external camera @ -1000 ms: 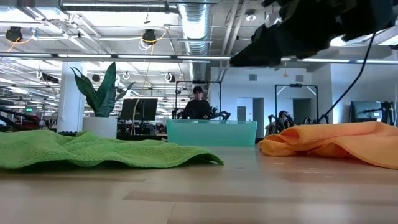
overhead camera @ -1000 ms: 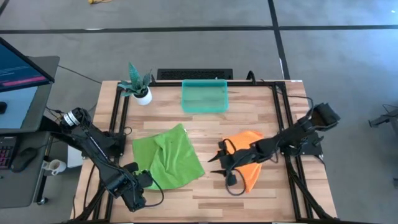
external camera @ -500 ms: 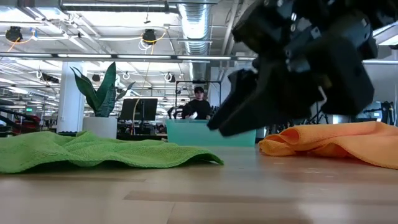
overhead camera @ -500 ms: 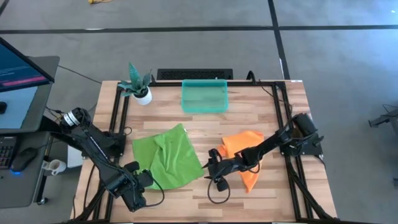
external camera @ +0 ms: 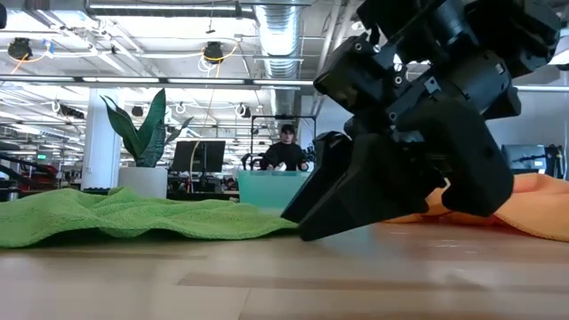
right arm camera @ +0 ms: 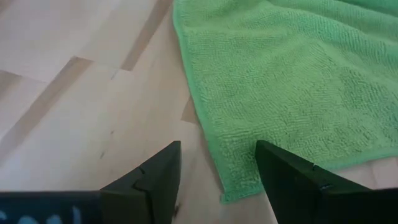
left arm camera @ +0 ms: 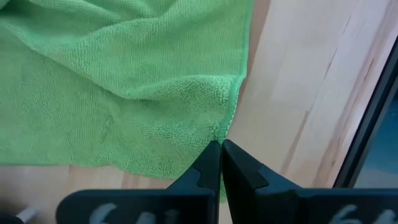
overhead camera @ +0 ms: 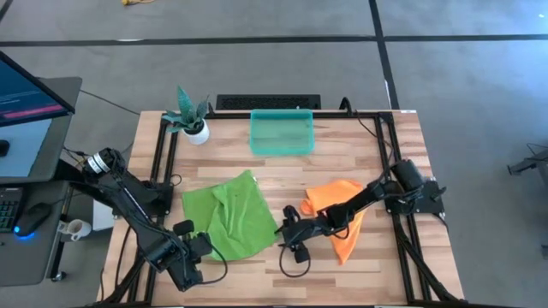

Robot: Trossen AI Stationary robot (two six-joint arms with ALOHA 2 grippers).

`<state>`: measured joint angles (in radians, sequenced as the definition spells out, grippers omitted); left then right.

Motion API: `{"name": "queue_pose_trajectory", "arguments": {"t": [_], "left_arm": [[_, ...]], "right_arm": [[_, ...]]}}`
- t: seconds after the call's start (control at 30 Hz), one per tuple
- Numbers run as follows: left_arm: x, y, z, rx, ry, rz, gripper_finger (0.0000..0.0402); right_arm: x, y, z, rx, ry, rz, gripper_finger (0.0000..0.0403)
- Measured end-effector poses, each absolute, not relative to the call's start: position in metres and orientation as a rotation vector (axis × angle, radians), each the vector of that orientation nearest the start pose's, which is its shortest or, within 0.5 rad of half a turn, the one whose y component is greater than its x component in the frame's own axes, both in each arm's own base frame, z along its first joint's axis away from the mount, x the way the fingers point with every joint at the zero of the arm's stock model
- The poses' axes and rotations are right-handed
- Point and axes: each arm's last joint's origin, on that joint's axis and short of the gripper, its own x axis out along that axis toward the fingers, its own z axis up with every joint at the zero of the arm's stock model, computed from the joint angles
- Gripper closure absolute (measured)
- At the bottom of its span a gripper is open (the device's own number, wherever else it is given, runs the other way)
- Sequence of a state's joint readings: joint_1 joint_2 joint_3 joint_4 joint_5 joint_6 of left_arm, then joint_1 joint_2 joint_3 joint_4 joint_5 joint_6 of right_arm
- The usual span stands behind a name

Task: Roll towel into tight, uniform cylinder
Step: Roll the green microfiber towel

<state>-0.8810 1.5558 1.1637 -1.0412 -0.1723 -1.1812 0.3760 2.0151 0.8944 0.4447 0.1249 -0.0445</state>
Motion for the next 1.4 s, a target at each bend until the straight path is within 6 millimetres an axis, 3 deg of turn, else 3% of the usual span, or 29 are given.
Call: {"name": "queue_pose_trajectory", "arguments": {"t": [0.23,0.67,0.9,1.17,1.4], "left_arm": [[0.182,-0.211,0.234,-0.219,1.320,0.201,0.0401],[0.183,-0.210,0.234,-0.142,1.280,0.181,0.0401],[0.183,-0.210,0.234,-0.117,1.278,0.166,0.0401],[0.182,-0.210,0.234,-0.072,1.285,0.139,0.0401],[0.178,-0.205,0.236,-0.024,1.339,0.177,0.0401]], "right_arm": [[0.347,0.119,0.085,-0.135,0.700,0.192,0.0219],[0.345,0.121,0.084,-0.115,0.711,0.138,0.0388],[0.336,0.131,0.098,-0.067,0.730,0.147,0.0376],[0.321,0.143,0.142,-0.110,0.649,0.078,0.0392],[0.313,0.147,0.182,-0.044,0.529,0.091,0.0393]]}}
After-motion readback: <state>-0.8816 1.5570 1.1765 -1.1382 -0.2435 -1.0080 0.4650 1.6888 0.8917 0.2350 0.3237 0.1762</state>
